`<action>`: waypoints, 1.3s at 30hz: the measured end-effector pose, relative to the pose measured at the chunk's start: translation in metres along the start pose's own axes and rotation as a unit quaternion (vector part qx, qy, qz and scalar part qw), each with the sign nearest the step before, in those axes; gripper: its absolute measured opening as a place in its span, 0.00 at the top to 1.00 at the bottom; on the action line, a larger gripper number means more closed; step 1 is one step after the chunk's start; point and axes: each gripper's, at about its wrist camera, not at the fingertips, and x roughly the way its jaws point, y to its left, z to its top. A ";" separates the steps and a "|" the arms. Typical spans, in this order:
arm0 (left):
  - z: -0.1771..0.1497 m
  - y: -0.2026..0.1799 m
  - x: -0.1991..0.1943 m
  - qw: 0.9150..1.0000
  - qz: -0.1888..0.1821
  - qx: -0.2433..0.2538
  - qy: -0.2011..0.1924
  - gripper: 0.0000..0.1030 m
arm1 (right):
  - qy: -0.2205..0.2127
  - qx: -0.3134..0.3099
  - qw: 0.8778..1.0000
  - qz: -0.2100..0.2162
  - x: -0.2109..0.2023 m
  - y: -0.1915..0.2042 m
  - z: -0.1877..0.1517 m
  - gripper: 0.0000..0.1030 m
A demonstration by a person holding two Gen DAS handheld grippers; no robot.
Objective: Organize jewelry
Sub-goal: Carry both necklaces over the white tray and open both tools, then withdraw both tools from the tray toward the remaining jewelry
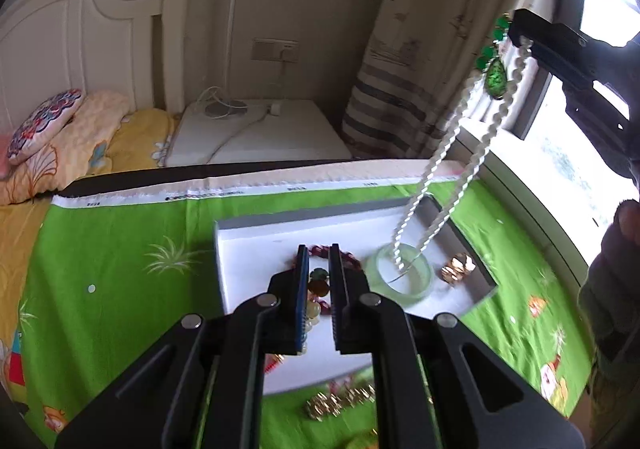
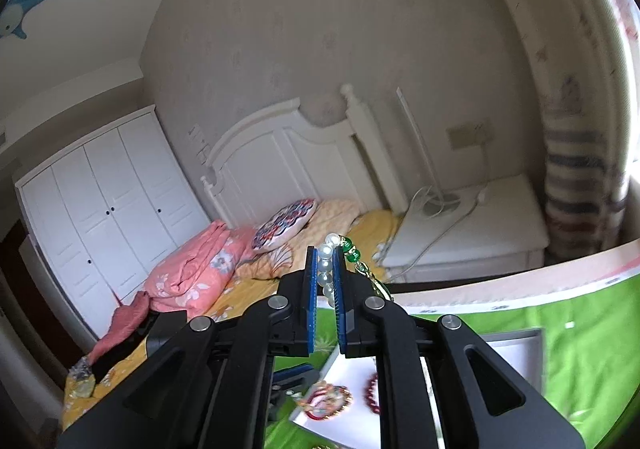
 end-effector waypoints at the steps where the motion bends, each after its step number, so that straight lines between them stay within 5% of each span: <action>1: 0.001 0.003 0.003 1.000 0.005 -0.004 -0.004 0.91 | 0.004 0.003 1.000 0.004 0.007 0.000 -0.001 0.90; 7: -0.004 0.011 0.021 0.999 0.047 -0.007 -0.020 0.91 | 0.017 0.017 0.999 0.023 0.041 -0.012 -0.017 0.90; 15: -0.027 0.012 0.067 0.999 0.040 0.007 0.021 0.91 | 0.117 0.028 0.986 -0.118 0.060 -0.106 -0.083 0.90; 22: -0.032 0.000 0.077 0.999 0.039 0.022 0.027 0.91 | 0.139 0.066 0.975 -0.157 0.045 -0.142 -0.103 0.90; 23: -0.032 -0.001 0.077 0.999 0.038 0.020 0.026 0.88 | 0.142 0.066 0.974 -0.164 0.044 -0.143 -0.105 0.90; 25: -0.032 -0.001 0.076 0.999 0.040 0.014 0.028 0.64 | 0.150 0.061 0.970 -0.180 0.043 -0.142 -0.108 0.88; 26: -0.032 -0.001 0.073 0.999 0.048 0.008 0.021 0.38 | 0.158 0.057 0.967 -0.189 0.043 -0.142 -0.110 0.82; 27: -0.031 -0.001 0.068 0.998 0.054 0.003 0.010 0.22 | 0.170 0.060 0.963 -0.198 0.043 -0.142 -0.110 0.63; 29: -0.030 0.000 0.056 0.998 0.058 -0.003 -0.006 0.18 | 0.174 0.077 0.964 -0.185 0.036 -0.141 -0.108 0.29; 39: -0.039 -0.002 -0.050 0.988 0.115 -0.014 -0.104 0.02 | 0.064 0.071 0.988 -0.117 -0.076 -0.088 -0.089 0.24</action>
